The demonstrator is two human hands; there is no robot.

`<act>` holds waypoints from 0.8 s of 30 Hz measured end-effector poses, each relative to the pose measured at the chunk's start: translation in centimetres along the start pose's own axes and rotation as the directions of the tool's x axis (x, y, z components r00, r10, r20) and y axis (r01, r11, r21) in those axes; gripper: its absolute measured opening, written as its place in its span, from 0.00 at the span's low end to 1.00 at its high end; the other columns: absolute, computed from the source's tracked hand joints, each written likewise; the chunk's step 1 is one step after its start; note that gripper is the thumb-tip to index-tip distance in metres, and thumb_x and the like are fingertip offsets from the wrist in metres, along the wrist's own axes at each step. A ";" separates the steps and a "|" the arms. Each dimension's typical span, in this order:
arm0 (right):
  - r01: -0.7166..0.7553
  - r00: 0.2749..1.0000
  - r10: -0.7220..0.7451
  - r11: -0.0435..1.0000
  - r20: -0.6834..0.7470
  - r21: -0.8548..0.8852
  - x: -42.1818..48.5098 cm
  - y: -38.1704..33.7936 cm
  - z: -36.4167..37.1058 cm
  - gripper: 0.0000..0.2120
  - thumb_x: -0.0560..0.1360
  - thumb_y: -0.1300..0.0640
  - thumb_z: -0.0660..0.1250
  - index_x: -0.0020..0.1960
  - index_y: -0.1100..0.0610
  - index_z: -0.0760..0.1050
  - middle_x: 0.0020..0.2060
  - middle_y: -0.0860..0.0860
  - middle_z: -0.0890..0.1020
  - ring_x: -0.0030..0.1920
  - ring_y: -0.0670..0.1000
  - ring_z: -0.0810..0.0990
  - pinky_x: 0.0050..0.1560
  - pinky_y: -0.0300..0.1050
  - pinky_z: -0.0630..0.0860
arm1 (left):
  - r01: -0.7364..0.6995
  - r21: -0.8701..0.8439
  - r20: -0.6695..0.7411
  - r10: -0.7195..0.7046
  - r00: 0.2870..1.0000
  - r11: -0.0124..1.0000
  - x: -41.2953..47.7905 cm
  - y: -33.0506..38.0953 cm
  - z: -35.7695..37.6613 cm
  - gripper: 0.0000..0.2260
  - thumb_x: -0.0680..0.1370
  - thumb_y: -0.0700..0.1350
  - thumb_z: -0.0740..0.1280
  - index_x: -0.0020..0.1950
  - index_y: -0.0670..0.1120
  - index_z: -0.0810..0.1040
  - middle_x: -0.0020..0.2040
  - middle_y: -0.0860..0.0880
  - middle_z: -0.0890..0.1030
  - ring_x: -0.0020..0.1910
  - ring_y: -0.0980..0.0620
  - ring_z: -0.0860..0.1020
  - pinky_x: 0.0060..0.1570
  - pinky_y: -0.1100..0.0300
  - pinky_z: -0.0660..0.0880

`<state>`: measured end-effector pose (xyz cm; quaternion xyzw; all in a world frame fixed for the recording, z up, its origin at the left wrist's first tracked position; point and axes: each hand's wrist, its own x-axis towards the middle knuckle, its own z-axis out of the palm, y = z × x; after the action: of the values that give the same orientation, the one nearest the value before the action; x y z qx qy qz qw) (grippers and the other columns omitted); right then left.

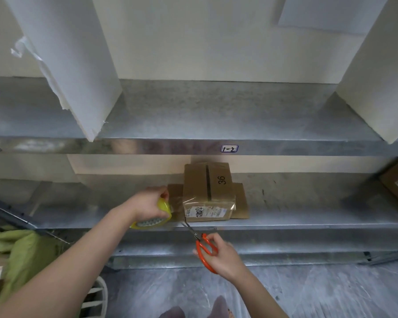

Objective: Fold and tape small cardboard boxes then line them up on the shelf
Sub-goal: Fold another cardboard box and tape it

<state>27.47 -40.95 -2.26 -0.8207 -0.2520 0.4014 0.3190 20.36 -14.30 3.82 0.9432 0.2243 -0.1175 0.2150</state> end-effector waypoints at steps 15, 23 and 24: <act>-0.192 0.965 0.103 0.907 0.243 0.375 -0.8 -4.0 1.9 0.24 0.72 0.30 0.62 0.55 0.48 0.75 0.36 0.47 0.79 0.39 0.49 0.76 0.46 0.45 0.70 | -0.034 -0.005 -0.002 0.034 0.999 0.999 -0.9 0.8 -1.1 0.20 0.68 0.55 0.75 0.53 0.54 0.69 0.52 0.53 0.74 0.49 0.51 0.73 0.41 0.61 0.69; -0.187 0.973 0.097 0.860 0.208 0.475 -0.3 -4.7 2.3 0.19 0.76 0.37 0.64 0.53 0.52 0.77 0.33 0.48 0.79 0.37 0.48 0.77 0.46 0.43 0.74 | -0.054 -0.008 0.018 0.055 0.998 0.998 -0.4 0.6 -1.2 0.20 0.68 0.55 0.75 0.53 0.55 0.69 0.53 0.52 0.74 0.49 0.51 0.74 0.42 0.61 0.70; -0.188 0.974 0.101 0.857 0.201 0.480 -0.2 -4.7 2.4 0.18 0.76 0.38 0.65 0.52 0.53 0.77 0.33 0.48 0.79 0.37 0.48 0.76 0.45 0.44 0.73 | -0.057 -0.012 0.020 0.057 0.998 0.998 -0.3 0.5 -1.1 0.20 0.68 0.55 0.75 0.53 0.54 0.69 0.54 0.52 0.75 0.49 0.51 0.74 0.42 0.61 0.71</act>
<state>24.68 -37.17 0.16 -0.6909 -0.1042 0.5435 0.4651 20.48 -14.34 5.11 0.9467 0.1959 -0.1198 0.2261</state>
